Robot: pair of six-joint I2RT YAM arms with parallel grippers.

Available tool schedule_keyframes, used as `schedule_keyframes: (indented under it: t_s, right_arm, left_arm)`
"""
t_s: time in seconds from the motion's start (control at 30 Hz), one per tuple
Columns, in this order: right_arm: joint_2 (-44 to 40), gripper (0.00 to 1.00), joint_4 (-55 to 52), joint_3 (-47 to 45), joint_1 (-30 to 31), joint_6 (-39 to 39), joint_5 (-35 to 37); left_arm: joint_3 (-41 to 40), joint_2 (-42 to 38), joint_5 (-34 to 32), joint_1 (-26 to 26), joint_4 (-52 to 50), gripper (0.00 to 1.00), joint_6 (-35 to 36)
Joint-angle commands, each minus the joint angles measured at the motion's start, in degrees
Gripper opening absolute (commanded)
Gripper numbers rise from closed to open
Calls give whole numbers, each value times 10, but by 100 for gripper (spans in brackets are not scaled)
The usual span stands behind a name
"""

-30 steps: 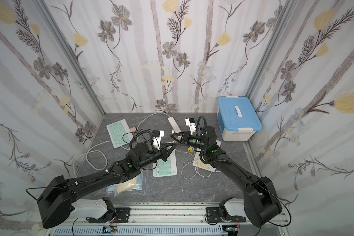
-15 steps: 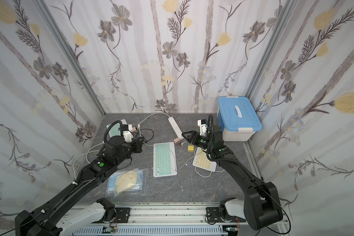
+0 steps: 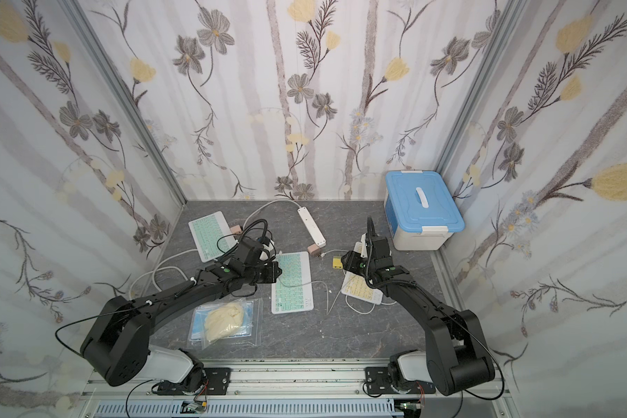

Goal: Unplug the wireless keyboard
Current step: Place the power cord at the center of the board.

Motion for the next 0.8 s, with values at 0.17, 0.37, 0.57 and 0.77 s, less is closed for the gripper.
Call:
schedule_keyframes:
  t_s: [0.17,0.37,0.57,0.77]
  right_arm:
    - [81,56,35,-12,-11,10,-9]
    - [92,51,48,-8,-17,19,-23]
    - [13,53,26,-12,-19,14,-15]
    - [-17,57,-1,-34,-30,-12,34]
  left_arm:
    - [-11,67,-9,-1,40,0,14]
    - [-23,81,-28,0,45,3,10]
    - [-25,94,-45,8,32,25,7]
    - [-34,69,-43,8,32,49,0]
